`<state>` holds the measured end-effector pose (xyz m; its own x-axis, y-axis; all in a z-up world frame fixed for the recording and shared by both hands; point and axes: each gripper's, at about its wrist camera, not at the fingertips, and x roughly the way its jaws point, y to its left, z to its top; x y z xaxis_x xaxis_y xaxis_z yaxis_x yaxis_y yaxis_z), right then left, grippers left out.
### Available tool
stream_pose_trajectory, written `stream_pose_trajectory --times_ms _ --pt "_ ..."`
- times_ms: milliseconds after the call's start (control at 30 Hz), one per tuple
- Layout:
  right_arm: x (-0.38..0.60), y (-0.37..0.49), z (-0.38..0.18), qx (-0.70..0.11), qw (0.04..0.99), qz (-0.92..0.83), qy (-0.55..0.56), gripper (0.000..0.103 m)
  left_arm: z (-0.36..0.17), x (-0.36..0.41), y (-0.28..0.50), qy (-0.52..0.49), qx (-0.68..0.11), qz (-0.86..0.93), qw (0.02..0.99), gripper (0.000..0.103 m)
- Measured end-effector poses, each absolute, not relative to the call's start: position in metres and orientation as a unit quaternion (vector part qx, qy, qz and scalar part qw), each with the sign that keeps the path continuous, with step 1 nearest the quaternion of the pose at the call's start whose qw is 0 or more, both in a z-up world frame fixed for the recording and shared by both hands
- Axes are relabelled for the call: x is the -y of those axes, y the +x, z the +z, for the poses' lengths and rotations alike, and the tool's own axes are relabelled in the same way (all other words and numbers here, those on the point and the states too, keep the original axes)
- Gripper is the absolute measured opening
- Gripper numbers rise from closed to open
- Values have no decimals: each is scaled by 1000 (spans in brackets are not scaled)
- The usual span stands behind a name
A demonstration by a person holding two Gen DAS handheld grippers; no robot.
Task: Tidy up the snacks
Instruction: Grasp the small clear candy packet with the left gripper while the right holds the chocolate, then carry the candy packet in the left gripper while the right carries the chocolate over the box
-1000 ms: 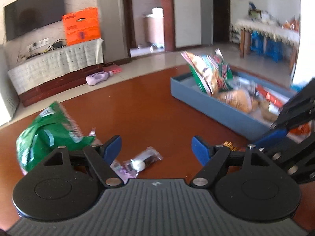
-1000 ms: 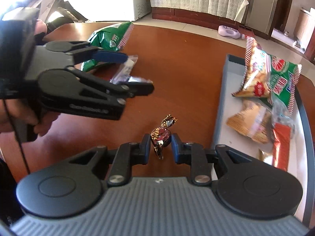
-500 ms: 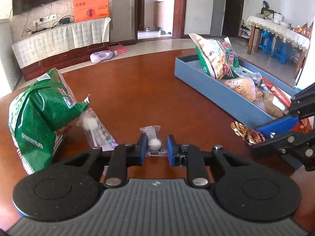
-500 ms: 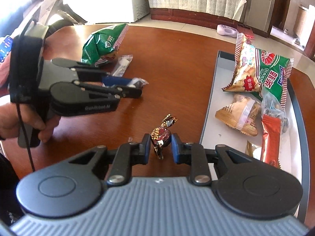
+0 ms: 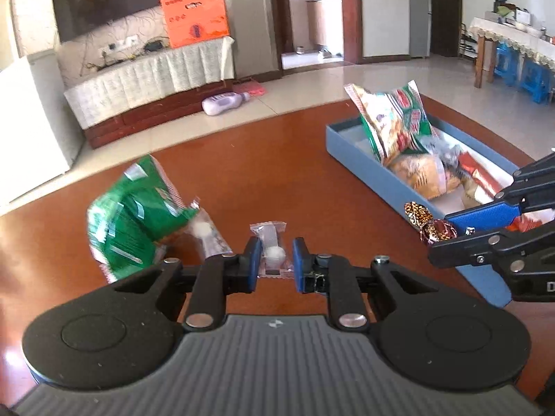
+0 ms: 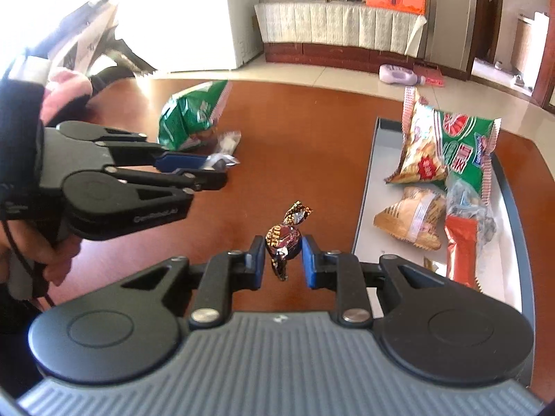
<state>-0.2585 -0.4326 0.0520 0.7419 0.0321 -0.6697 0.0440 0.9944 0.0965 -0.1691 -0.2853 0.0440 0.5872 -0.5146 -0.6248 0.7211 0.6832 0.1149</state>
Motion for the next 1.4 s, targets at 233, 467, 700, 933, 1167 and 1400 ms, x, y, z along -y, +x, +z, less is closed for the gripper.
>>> stream_pose_trajectory --times_ms 233,467,700,933,1167,1400 --pt "434 -268 70 -306 951 -26 49 26 61 287 -186 157 -266 -329 892 23" --pt "449 -276 75 -294 953 -44 57 26 52 315 -197 163 -262 -350 885 23" --pt "461 -287 83 -273 958 -53 65 26 46 337 -205 175 -259 -362 878 23" --pt "471 -297 85 -265 960 -57 71 26 47 349 -213 179 -248 -370 877 23" --pt "479 -306 86 -261 960 -65 76 26 52 357 -219 172 -238 -376 879 23" --pt "487 -311 86 -262 959 -73 81 26 55 364 -222 167 -233 -379 880 23"
